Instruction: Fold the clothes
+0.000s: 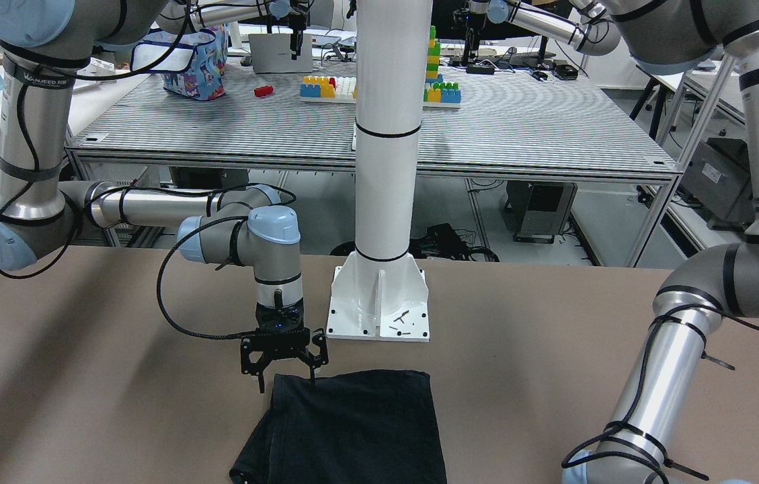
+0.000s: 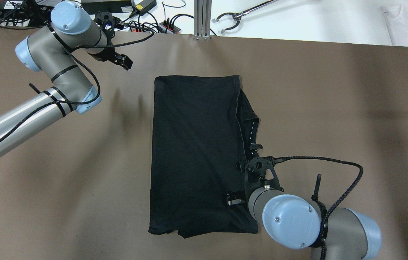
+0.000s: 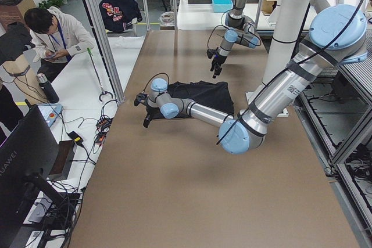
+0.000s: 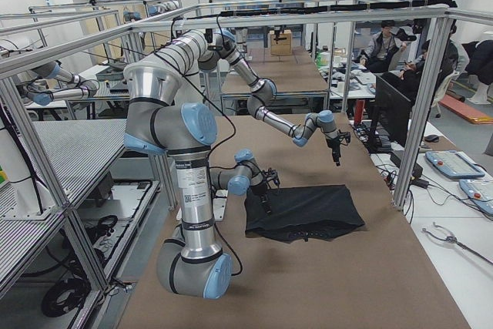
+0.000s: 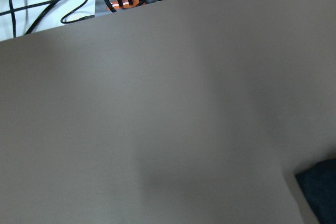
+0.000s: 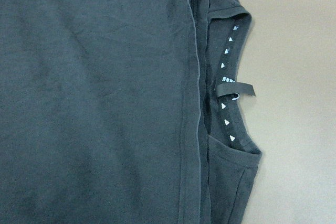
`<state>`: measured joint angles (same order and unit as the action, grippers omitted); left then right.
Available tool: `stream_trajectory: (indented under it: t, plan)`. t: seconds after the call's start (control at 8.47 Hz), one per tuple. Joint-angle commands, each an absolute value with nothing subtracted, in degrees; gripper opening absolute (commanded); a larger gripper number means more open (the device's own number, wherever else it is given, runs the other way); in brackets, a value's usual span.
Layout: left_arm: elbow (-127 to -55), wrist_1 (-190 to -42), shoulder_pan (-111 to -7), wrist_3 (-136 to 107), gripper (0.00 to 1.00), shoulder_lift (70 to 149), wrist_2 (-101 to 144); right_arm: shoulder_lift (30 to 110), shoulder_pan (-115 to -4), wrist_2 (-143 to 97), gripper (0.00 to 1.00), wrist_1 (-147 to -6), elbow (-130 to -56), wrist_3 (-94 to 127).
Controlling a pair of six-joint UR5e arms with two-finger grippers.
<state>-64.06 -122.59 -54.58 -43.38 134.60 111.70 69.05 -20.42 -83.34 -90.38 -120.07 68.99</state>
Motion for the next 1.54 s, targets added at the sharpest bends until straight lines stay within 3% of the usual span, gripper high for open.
stream_trajectory:
  t: [0.0,0.47,0.71,1.42]
  plan:
    - [-78.08,-122.34,-49.33,-58.30,1.00,127.30,111.53,69.17,-23.02,-83.41,0.93,-90.35,-119.44,72.14]
    - [-101.28,-122.43,-41.24,-75.02,1.00,110.97,108.74,69.87,-23.47,-83.41,0.92,-82.73,-119.44,86.71]
    - [-109.56,-122.43,-34.40,-84.58,1.00,104.96,102.87,70.22,-22.77,-83.41,0.92,-82.18,-119.53,95.67]
    - [-111.45,-122.61,-10.40,-111.16,1.00,105.12,78.86,73.04,-21.80,-82.44,0.92,-70.14,-118.74,110.21]
